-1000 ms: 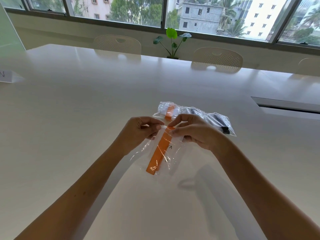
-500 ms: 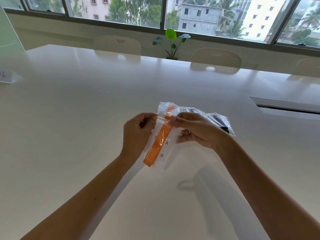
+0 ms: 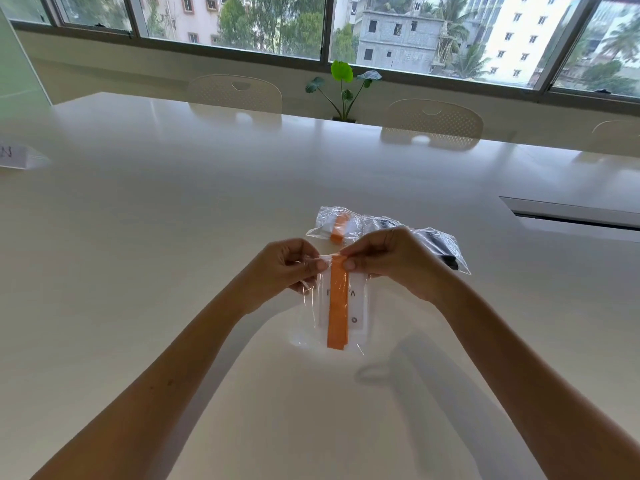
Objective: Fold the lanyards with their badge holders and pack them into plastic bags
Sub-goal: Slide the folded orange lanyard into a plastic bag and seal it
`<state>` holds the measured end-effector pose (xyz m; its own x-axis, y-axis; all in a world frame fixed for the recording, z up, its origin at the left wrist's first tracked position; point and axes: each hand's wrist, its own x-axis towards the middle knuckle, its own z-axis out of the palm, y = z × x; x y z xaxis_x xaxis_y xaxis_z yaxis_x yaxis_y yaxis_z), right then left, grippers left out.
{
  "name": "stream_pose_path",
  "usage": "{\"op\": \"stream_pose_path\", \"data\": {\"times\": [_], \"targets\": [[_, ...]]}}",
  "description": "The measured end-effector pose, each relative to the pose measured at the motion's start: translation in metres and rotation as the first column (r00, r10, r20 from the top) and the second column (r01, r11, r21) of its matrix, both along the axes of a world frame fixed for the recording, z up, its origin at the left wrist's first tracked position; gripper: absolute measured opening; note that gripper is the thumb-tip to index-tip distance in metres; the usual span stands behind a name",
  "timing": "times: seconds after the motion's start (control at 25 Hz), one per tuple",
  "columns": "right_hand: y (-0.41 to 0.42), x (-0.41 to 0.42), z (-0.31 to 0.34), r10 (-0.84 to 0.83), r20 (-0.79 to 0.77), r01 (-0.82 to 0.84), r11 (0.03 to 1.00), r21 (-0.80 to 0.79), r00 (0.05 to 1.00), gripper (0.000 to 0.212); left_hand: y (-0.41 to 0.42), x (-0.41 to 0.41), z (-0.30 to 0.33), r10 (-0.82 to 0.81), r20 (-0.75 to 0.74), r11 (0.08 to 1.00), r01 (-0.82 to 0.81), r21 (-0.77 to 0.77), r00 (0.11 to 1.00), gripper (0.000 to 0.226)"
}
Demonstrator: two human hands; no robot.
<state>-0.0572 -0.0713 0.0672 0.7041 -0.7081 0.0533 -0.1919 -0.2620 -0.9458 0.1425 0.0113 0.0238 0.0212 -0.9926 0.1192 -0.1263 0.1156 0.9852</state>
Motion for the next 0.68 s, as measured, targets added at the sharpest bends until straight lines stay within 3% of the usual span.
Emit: {"op": "stream_pose_path", "data": {"times": [0.44,0.56,0.68], "targets": [[0.003,-0.020,0.002,0.144,-0.225,-0.174,0.977,-0.122,0.964,0.040,0.001,0.003,-0.001,-0.126,0.047,0.992,0.125,0.031,0.991,0.018],[0.000,-0.025,-0.003,0.105,-0.208,-0.128,0.987,-0.099,0.972,0.040,0.000,0.003,-0.002,-0.118,0.090,0.992,0.114,0.046,0.989,0.017],[-0.002,-0.025,-0.008,0.054,-0.151,-0.060,0.998,-0.035,0.987,0.027,0.000,0.004,-0.002,-0.115,0.092,0.992,0.109,0.066,0.989,0.018]]}}
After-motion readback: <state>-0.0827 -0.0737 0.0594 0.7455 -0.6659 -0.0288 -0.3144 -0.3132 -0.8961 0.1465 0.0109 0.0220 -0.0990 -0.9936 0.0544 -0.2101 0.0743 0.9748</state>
